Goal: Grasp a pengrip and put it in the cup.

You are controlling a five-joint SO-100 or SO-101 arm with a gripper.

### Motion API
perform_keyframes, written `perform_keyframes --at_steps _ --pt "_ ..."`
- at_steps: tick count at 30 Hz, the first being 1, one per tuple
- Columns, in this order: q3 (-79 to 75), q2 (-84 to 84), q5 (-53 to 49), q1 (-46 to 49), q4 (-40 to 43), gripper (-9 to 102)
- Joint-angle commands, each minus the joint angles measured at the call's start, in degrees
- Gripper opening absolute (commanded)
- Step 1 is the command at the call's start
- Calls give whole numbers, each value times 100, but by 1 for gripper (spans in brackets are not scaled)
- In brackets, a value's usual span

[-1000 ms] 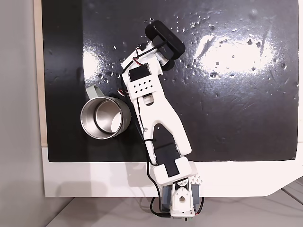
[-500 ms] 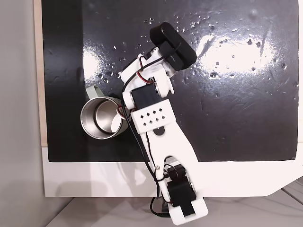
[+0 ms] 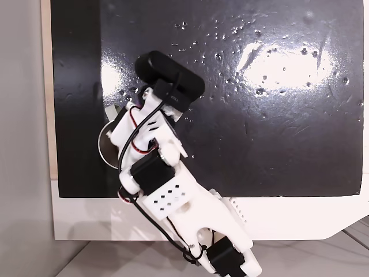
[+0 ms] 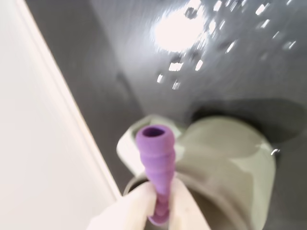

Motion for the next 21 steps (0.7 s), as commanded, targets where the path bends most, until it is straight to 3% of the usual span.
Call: perform_keyframes --at_steps 1,21 --pt "-448 132 79 -519 123 0" --pt "-606 -167 35 -1521 756 0"
